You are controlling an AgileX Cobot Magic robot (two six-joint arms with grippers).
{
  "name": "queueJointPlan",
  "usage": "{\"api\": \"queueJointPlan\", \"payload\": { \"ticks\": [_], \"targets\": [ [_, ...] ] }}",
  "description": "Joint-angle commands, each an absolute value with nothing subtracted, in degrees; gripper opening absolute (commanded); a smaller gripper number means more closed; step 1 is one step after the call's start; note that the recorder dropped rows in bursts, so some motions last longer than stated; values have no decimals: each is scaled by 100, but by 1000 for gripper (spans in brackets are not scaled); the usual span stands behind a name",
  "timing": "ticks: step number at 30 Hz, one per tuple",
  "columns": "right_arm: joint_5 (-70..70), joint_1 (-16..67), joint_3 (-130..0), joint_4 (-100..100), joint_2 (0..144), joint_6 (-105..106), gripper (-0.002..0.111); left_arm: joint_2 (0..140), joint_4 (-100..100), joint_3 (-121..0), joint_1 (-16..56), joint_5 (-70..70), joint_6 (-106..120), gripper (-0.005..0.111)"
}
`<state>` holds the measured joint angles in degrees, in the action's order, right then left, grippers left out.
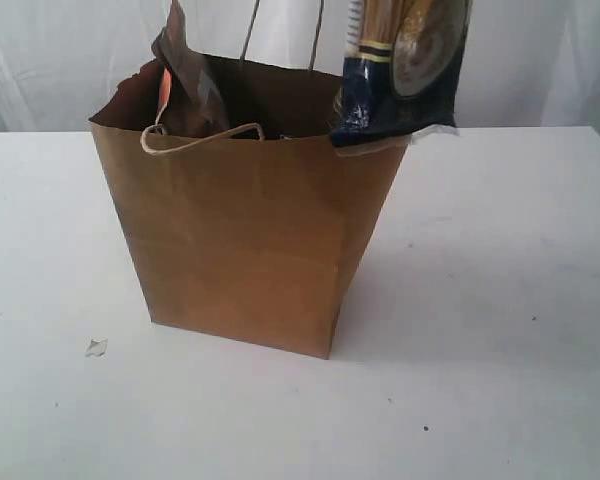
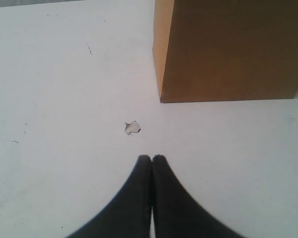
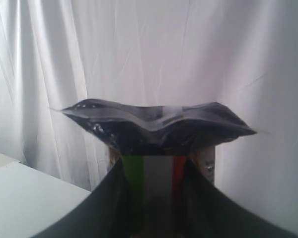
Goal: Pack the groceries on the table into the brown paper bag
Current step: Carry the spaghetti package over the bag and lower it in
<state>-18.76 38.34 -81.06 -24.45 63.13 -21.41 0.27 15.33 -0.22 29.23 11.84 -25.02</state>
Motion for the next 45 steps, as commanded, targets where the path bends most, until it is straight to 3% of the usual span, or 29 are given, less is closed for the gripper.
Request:
{"api": "queueJointPlan", "payload": {
  "ticks": [1, 12, 45],
  "targets": [
    [-1378, 3954, -8524, -2553, 6562, -1913, 0, 0, 1549, 0, 2937, 1212, -2556, 1],
    [-1321, 4172, -9526, -2553, 7530, -1902, 0, 0, 1549, 0, 2937, 1212, -2556, 1],
    [-1596, 4226, -10073, -2542, 9186, -1793, 0, 0, 1549, 0, 2937, 1212, -2556, 1]
  ]
}}
